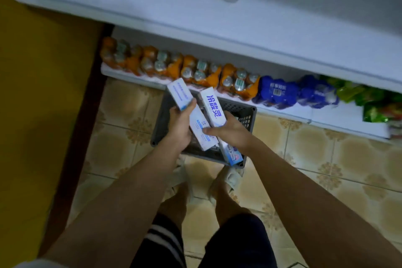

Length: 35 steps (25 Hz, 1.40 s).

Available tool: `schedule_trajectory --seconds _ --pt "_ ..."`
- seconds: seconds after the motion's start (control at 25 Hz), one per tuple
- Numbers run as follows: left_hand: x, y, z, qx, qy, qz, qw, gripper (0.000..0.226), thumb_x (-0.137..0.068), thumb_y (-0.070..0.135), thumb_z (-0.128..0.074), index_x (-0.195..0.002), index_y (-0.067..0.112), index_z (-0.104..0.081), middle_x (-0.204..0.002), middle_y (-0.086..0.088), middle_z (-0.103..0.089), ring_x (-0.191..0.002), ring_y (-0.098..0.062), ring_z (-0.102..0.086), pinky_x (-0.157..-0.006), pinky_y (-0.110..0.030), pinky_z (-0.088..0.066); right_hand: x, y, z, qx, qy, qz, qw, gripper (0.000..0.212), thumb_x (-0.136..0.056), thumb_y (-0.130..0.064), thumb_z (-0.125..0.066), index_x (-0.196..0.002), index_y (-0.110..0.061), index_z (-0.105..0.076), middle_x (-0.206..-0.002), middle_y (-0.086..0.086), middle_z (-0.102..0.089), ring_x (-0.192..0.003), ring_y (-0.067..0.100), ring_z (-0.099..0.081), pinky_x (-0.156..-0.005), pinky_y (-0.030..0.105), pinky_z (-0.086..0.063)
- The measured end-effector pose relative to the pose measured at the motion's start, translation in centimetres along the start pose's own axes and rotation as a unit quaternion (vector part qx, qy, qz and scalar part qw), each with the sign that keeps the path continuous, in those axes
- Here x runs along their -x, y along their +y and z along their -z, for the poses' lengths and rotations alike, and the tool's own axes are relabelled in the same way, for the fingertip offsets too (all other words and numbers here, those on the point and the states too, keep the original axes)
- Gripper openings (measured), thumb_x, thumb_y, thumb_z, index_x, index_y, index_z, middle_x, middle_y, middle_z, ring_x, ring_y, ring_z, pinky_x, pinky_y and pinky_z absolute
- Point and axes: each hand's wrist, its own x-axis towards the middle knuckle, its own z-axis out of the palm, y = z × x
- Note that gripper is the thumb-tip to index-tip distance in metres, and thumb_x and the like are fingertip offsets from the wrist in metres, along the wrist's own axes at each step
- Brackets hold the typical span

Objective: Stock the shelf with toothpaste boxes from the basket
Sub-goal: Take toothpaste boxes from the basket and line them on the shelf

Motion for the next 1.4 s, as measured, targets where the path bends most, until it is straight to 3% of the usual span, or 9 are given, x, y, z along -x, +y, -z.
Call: schedule_trajectory --seconds 0.24,0.36,0.44,0.52,0.72,0.96,1.08,1.28,1.4 --pt "12.1 15.7 0.7 0.108 -0.198 -0.093 0.970 0.039 -0.093 0.031 -0.060 -0.128 0.017 -0.051 -0.109 -0.009 -0.064 -0.099 -0.026 -0.062 -0.075 -0.038 -0.057 13.4 -11.9 1.7 -0.007 -0.114 0.042 0.993 0.036 -0.087 -0.009 -0.070 -0.122 -0.017 -0.062 -0.115 0.003 -0.073 -0.103 0.021 -0.070 -0.091 0.039 -0.054" --pt "17.1 22.0 0.0 0.015 -0.259 -0.091 0.962 0.027 -0.096 0.026 -0.054 -0.122 0.019 -0.056 -0.110 -0.011 -0.068 -0.102 -0.027 -0.065 -0.075 -0.041 -0.060 18.2 -17.0 3.6 -0.012 -0.112 0.030 0.993 0.021 -0.089 -0.007 -0.065 -0.108 -0.016 -0.065 -0.095 0.002 -0.077 -0.082 0.018 -0.074 -0.074 0.032 -0.058" --pt "20.1 24.3 -0.9 -0.023 -0.283 -0.116 0.952 0.037 -0.091 0.020 -0.060 -0.127 0.015 -0.054 -0.119 -0.016 -0.066 -0.109 -0.030 -0.063 -0.081 -0.043 -0.059 20.8 -19.9 4.7 0.005 -0.113 0.048 0.992 0.033 -0.079 -0.015 -0.074 -0.110 -0.014 -0.064 -0.100 0.006 -0.076 -0.084 0.021 -0.073 -0.075 0.033 -0.057" --pt "22.9 26.0 -2.1 -0.038 -0.280 -0.152 0.947 0.038 -0.088 0.017 -0.064 -0.125 0.008 -0.056 -0.111 -0.016 -0.070 -0.104 -0.030 -0.066 -0.078 -0.041 -0.060 23.3 -22.6 5.5 0.037 -0.109 0.066 0.991 0.044 -0.072 -0.022 -0.077 -0.113 -0.014 -0.064 -0.107 0.010 -0.074 -0.089 0.025 -0.072 -0.078 0.036 -0.056" --pt "29.5 31.2 -5.9 -0.007 -0.221 -0.254 0.942 0.036 -0.095 0.023 -0.060 -0.119 -0.005 -0.057 -0.101 -0.020 -0.069 -0.085 -0.025 -0.073 -0.068 -0.036 -0.061 30.9 -28.5 9.3 0.074 0.020 0.182 0.980 0.034 -0.088 -0.034 -0.069 -0.114 -0.013 -0.063 -0.098 0.010 -0.074 -0.079 0.022 -0.070 -0.078 0.038 -0.056" --pt "40.6 38.2 -10.4 0.102 -0.227 -0.365 0.897 0.032 -0.094 0.031 -0.060 -0.096 -0.001 -0.061 -0.088 -0.015 -0.075 -0.078 -0.024 -0.075 -0.068 -0.036 -0.062 43.9 -33.1 15.7 0.082 0.115 0.338 0.930 0.033 -0.090 -0.039 -0.066 -0.115 -0.019 -0.058 -0.098 0.008 -0.072 -0.078 0.022 -0.070 -0.071 0.035 -0.057" --pt "46.8 40.7 -12.8 0.127 -0.255 -0.430 0.857 0.018 -0.096 0.027 -0.058 -0.102 0.009 -0.058 -0.090 -0.013 -0.072 -0.078 -0.023 -0.074 -0.068 -0.039 -0.062 50.1 -35.0 17.3 0.097 0.144 0.400 0.900 0.027 -0.091 -0.038 -0.064 -0.111 -0.021 -0.060 -0.095 0.006 -0.070 -0.077 0.020 -0.069 -0.070 0.033 -0.058" --pt "56.0 42.2 -17.6 0.096 -0.277 -0.515 0.805 0.011 -0.095 0.020 -0.059 -0.104 0.014 -0.056 -0.095 -0.012 -0.071 -0.082 -0.021 -0.073 -0.068 -0.040 -0.061 56.9 -38.2 16.8 -0.020 0.148 0.537 0.830 0.032 -0.089 -0.027 -0.069 -0.117 -0.014 -0.061 -0.093 0.001 -0.075 -0.077 0.015 -0.074 -0.065 0.029 -0.059" --pt "59.6 42.3 -19.9 0.005 -0.253 -0.552 0.795 0.023 -0.089 0.024 -0.066 -0.107 0.011 -0.059 -0.110 -0.017 -0.071 -0.090 -0.023 -0.073 -0.068 -0.035 -0.061 58.5 -40.0 16.9 -0.081 0.177 0.574 0.795 0.037 -0.085 -0.021 -0.073 -0.120 -0.017 -0.063 -0.104 0.001 -0.075 -0.093 0.021 -0.073 -0.083 0.042 -0.058"
